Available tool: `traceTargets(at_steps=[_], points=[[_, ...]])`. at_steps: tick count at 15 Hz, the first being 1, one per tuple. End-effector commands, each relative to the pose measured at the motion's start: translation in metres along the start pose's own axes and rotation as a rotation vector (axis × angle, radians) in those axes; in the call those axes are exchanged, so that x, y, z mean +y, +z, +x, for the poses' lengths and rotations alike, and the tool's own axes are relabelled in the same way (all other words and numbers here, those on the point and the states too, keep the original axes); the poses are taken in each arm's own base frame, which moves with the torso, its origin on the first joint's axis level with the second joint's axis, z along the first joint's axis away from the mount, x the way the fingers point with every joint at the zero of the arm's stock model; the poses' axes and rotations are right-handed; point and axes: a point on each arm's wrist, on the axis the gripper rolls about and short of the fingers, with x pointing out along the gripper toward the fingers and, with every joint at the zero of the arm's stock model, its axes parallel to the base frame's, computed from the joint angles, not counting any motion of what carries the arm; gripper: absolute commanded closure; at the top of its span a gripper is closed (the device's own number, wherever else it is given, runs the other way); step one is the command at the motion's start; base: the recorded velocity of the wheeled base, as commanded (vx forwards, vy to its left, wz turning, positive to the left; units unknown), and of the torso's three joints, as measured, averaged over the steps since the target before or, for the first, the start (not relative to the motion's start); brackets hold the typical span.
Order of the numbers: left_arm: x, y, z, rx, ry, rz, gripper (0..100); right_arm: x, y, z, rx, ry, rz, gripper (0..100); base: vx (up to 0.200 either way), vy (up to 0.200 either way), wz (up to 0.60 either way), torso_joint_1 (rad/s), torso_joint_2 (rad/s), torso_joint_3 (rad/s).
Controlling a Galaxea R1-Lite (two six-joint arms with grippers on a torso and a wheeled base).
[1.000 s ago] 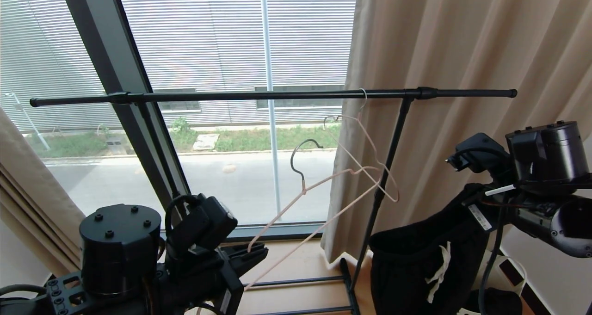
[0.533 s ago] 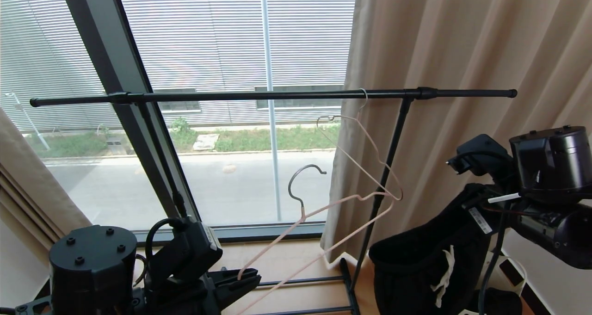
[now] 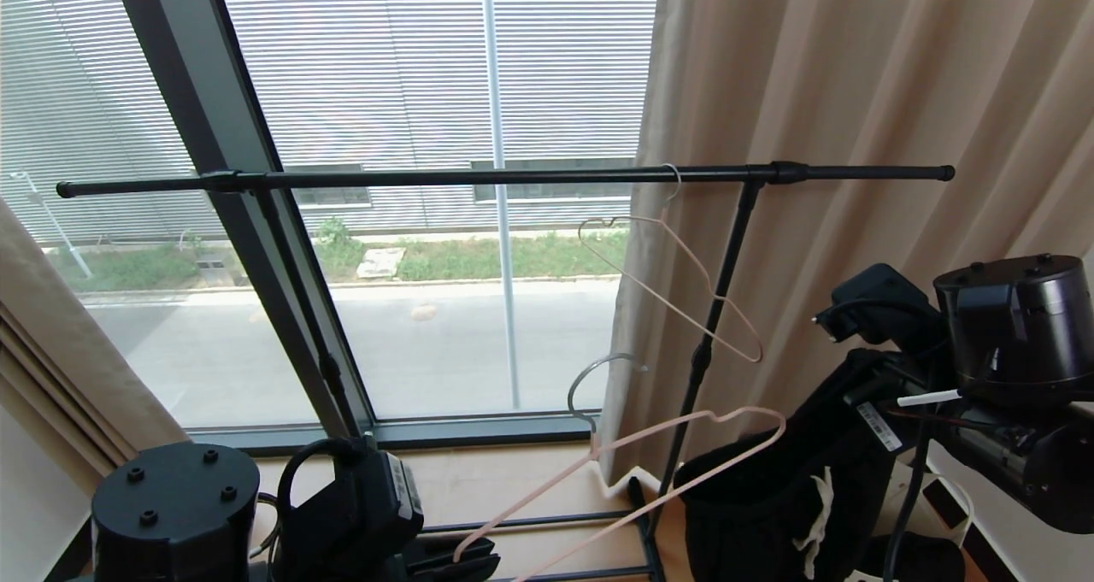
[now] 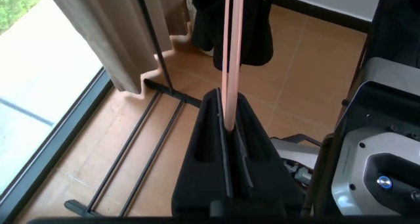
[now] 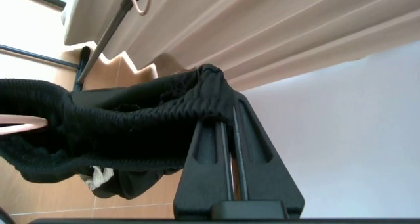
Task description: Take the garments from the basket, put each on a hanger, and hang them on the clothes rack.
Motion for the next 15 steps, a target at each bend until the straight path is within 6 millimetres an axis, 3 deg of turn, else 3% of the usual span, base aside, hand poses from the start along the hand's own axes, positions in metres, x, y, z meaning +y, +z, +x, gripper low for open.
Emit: traceTargets(at_steps=[1, 15], points=[[0.001, -0.003, 0.011, 0.018, -0.016, 0.0, 100, 0.002, 0.001, -0.001, -0.005, 0.007, -0.006, 100, 0.0, 0.0, 0.0, 0.0, 0.0, 0.0], [-0.001, -0.001, 0.027, 0.021, -0.039, 0.011, 100, 0.034, 0.007, -0.011, -0.048, 0.099, -0.049, 100, 0.0, 0.0, 0.0, 0.0, 0.0, 0.0]])
